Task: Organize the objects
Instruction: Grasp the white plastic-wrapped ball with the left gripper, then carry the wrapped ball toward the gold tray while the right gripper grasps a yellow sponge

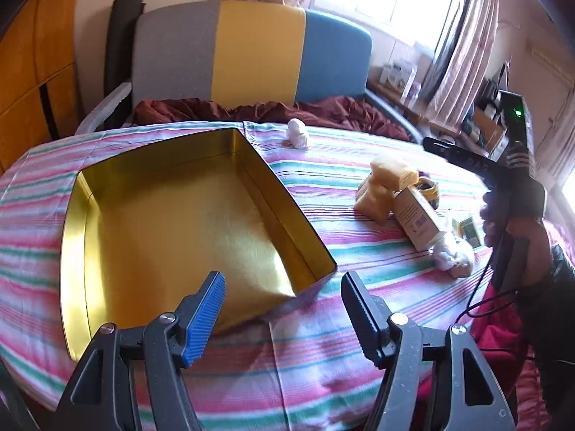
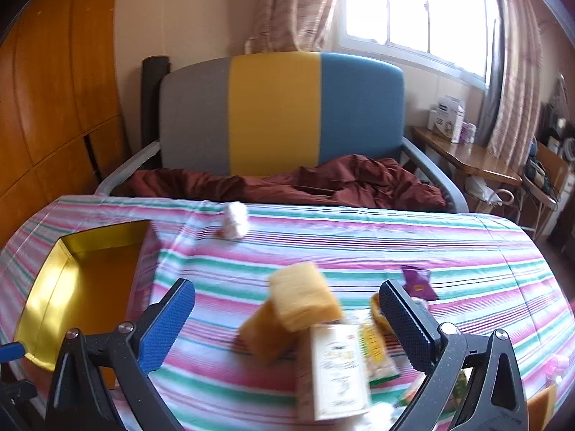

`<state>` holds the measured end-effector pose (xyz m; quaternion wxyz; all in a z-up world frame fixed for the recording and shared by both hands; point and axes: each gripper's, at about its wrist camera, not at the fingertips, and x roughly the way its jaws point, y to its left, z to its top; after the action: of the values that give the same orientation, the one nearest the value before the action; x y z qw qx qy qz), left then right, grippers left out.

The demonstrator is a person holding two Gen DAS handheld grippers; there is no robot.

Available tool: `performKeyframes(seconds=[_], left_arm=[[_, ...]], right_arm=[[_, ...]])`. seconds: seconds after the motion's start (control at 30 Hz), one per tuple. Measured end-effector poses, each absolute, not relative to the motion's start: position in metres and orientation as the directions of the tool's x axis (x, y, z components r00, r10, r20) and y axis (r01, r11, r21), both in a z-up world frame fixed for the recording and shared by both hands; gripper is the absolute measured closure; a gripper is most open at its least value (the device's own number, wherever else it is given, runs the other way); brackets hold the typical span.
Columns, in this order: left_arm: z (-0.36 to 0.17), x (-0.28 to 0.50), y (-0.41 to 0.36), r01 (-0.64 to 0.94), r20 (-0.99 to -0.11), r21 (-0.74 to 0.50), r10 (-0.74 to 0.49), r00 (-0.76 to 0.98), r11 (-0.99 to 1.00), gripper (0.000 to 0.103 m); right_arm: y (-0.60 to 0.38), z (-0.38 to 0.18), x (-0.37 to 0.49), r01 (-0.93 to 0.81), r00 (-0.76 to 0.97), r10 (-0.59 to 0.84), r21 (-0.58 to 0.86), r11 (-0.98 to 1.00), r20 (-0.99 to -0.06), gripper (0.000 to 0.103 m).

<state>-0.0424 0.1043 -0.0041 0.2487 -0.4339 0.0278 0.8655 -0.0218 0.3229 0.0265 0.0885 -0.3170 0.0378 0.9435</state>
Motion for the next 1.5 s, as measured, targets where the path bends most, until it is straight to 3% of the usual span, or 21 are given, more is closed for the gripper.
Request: performKeyframes(seconds=[0.47, 0.8, 1.07, 1.17, 1.5], left_arm=[[0.008, -0.192, 0.207, -0.471, -0.778, -0.214, 0.441, -0.447, -0.856, 0.035], [-0.043, -0.295, 0.287, -0.454, -0.853, -0.113, 0.321, -0.412, -0.884, 0.036], [-0.081, -0.343, 0.316, -0.396, -0.881, -0.114, 0.277, -0.384, -0.911, 0.036], [-0.101, -0.354, 0.321, -0.381, -0.902, -0.101, 0.246, -0.354, -0.919, 0.066], [-0.097, -0.29, 0.303, -0.442, -0.884, -0.094, 0.279, -0.375, -0.892, 0.067]], right_arm=[[0.401, 0.002, -0.022, -0.282, -0.768, 0.034, 0.291, -0.914, -0.64, 0.0], [0.397, -0.001, -0.025, -0.255, -0.754, -0.028, 0.331, -0.909, -0.657, 0.0], [0.406, -0.006, -0.025, -0.271, -0.748, -0.052, 0.377, -0.886, -0.661, 0.0], [0.41, -0.006, -0.026, -0.284, -0.747, -0.041, 0.375, -0.882, -0.664, 0.0], [0.43, -0.01, -0.024, -0.367, -0.739, 0.029, 0.365, -0.856, -0.674, 0.0]])
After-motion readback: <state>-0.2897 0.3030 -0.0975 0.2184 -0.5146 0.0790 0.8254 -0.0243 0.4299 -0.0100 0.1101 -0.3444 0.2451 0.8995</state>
